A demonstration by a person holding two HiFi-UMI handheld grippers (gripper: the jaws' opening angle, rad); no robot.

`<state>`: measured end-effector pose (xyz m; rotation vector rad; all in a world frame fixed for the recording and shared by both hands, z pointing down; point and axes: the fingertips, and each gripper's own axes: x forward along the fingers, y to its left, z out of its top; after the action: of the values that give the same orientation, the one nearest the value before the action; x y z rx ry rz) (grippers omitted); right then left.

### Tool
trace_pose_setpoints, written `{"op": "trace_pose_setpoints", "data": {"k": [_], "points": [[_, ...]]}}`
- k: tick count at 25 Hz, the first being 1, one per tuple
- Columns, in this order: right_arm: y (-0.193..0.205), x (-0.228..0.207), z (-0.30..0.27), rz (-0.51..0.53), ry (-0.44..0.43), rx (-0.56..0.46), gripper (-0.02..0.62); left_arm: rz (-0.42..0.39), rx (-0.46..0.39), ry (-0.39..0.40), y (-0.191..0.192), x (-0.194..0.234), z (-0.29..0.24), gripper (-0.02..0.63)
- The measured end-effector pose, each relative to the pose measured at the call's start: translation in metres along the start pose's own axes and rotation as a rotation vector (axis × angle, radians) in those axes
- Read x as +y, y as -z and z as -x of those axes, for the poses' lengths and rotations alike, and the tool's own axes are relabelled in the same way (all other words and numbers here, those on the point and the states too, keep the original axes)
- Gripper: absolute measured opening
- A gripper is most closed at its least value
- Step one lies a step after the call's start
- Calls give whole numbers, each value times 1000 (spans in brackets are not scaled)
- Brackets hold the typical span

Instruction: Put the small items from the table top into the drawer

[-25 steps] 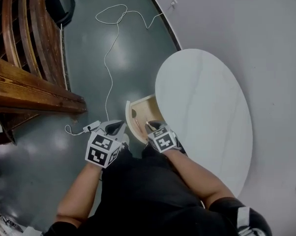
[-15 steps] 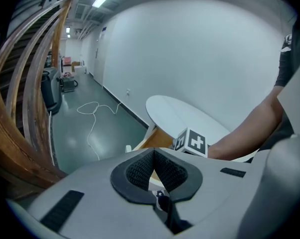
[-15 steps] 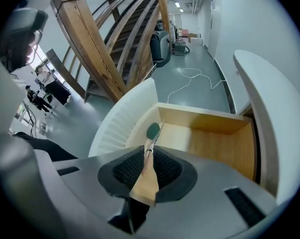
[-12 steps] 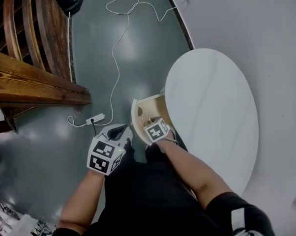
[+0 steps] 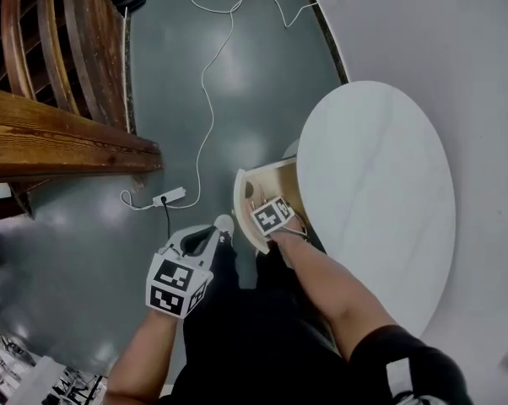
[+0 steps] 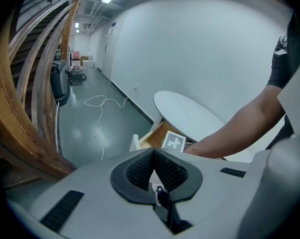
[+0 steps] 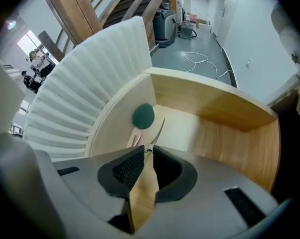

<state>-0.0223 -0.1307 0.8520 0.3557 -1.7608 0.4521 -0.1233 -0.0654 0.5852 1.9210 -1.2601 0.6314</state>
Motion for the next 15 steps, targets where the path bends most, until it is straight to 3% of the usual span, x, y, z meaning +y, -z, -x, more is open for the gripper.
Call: {"op": "trace_pose_setpoints", "data": {"k": [15], "points": [[4, 1, -6, -33, 9, 16, 72, -11, 19, 17, 8, 9, 1, 14]]}}
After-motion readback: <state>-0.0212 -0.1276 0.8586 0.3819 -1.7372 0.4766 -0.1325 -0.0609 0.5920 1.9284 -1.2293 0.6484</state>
